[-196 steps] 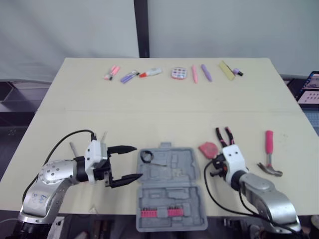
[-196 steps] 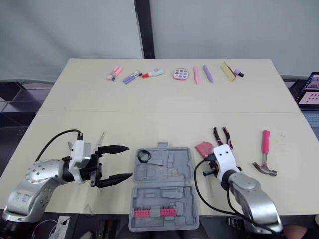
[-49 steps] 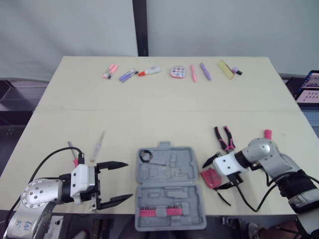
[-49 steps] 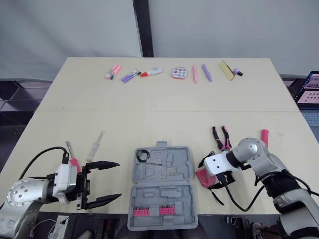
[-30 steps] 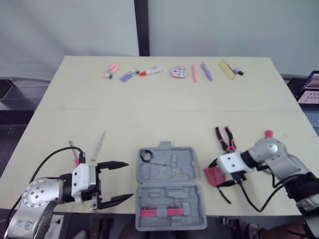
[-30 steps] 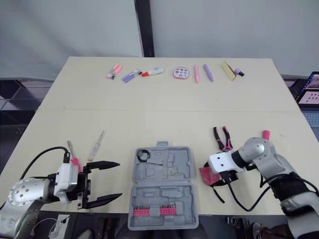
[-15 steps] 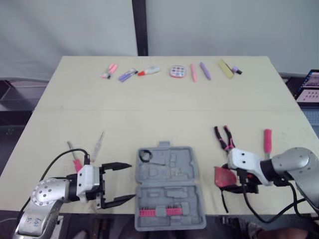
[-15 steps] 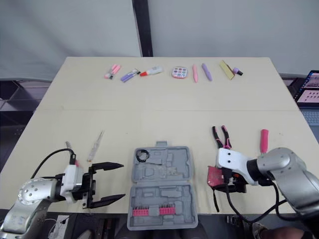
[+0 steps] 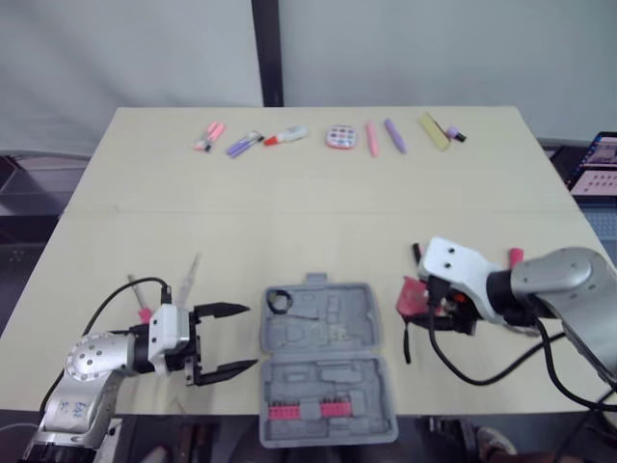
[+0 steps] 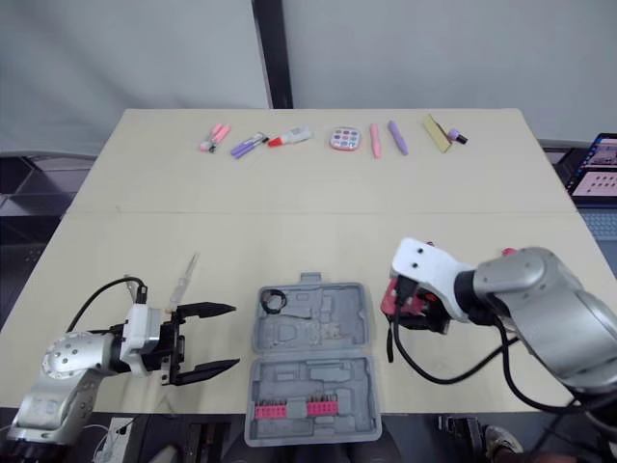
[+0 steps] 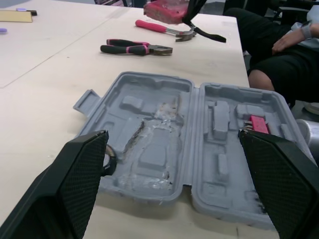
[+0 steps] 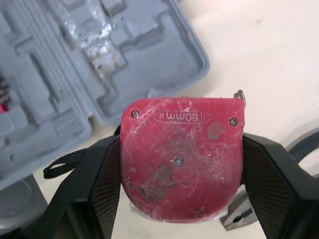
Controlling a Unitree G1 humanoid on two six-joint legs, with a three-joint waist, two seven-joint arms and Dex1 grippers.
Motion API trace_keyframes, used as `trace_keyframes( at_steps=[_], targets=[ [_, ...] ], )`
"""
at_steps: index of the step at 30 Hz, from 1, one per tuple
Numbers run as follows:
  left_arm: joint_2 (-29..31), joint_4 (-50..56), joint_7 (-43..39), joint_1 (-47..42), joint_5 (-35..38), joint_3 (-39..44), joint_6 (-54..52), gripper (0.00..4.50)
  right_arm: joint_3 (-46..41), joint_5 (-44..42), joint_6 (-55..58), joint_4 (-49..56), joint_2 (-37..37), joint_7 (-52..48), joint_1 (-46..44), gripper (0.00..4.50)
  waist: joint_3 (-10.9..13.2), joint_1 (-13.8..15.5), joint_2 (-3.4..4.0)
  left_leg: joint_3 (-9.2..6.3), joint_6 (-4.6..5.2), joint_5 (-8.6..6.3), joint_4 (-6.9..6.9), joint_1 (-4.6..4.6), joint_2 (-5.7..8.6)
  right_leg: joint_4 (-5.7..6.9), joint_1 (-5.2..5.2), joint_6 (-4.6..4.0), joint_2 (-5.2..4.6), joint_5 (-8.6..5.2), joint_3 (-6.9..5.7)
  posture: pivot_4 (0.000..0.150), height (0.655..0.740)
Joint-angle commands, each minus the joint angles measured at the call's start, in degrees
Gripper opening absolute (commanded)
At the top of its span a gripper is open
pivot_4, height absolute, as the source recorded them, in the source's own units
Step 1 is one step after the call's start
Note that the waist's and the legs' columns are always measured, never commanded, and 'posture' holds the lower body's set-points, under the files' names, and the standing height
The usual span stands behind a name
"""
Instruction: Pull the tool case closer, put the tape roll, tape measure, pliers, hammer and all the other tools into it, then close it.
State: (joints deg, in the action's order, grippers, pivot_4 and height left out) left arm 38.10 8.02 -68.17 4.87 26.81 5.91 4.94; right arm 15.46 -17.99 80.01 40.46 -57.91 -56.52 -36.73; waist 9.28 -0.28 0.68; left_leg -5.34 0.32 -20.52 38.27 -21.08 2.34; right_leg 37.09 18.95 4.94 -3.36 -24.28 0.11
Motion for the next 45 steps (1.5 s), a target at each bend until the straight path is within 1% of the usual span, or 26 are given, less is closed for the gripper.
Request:
trace_keyframes(
  at_steps=[1,4,11,13,17,26,31,35,45],
  targets=[
    [0.3,0.6,0.0,0.4,1.0,1.3,0.0,4.50,7.8,-1.8,5.3,-0.8,2.4,2.5,-7.6,2.96,0.0,0.0,0.00,0.00,0.00,0.00,-0.02,-0.04,0.02,0.05,0.08,0.00,-0.02,0.00,0.00,0.150,0.7336],
    [-0.2,0.4,1.1,0.6,0.4,1.9,0.6,4.50,13.3,-1.5,4.8,-4.2,5.1,4.6,-11.8,2.96,0.0,0.1,-0.04,-0.01,0.00,0.00,0.04,-0.13,0.13,0.66,0.54,-0.01,-0.15,0.00,0.00,0.150,0.7336],
    [-0.7,1.7,2.8,1.7,0.0,2.1,1.2,4.50,20.1,-1.3,3.9,-8.6,6.5,6.9,-15.8,2.96,0.0,-0.2,-0.04,-0.09,0.00,0.00,0.06,-0.13,0.21,0.85,0.59,-0.01,-0.19,0.00,-0.04,0.150,0.7336],
    [-1.0,1.7,3.7,2.4,-0.6,2.3,1.6,4.50,22.0,-0.8,3.3,-10.3,8.1,7.9,-16.8,2.96,0.0,-0.4,-0.04,-0.09,0.00,0.00,0.06,-0.11,0.21,0.85,0.61,-0.01,-0.19,0.00,-0.05,0.150,0.7336],
    [-0.9,1.0,4.4,3.0,-1.3,2.4,2.4,4.50,24.0,-0.4,1.8,-13.0,10.8,9.1,-18.5,2.96,0.0,-1.4,-0.04,-0.10,-0.04,0.03,0.04,-0.10,0.18,0.90,0.63,-0.01,-0.19,0.00,-0.13,0.150,0.7336],
    [-1.0,-0.1,5.8,2.7,-2.3,2.9,2.6,4.50,31.4,2.7,-3.8,-19.1,15.6,9.3,-21.9,2.96,0.0,-1.5,-0.05,-0.16,-0.05,0.03,0.05,-0.09,0.19,1.22,0.70,-0.01,-0.19,0.00,-0.16,0.150,0.7336],
    [-1.1,0.3,7.1,3.2,-3.0,3.2,2.8,4.50,33.8,4.8,-6.9,-23.0,17.9,8.5,-23.3,2.96,0.0,-1.5,-0.05,-0.18,-0.05,0.03,0.09,-0.08,0.20,1.39,0.76,-0.01,-0.21,0.00,-0.16,0.150,0.7336],
    [-1.0,0.6,8.1,3.6,-3.3,3.3,2.9,4.50,35.5,6.4,-8.7,-24.6,18.8,7.8,-23.6,2.96,0.0,-1.5,-0.05,-0.20,-0.05,0.03,0.10,-0.08,0.22,1.46,0.78,-0.01,-0.21,0.00,-0.16,0.150,0.7336],
    [-0.5,2.5,9.3,4.7,-3.0,3.4,2.1,4.50,39.5,10.2,-13.2,-25.4,18.1,5.1,-23.0,2.96,0.0,-1.6,-0.05,-0.23,-0.05,0.03,0.11,-0.08,0.22,1.46,0.81,-0.01,-0.22,0.00,-0.17,0.150,0.7336]
  ],
)
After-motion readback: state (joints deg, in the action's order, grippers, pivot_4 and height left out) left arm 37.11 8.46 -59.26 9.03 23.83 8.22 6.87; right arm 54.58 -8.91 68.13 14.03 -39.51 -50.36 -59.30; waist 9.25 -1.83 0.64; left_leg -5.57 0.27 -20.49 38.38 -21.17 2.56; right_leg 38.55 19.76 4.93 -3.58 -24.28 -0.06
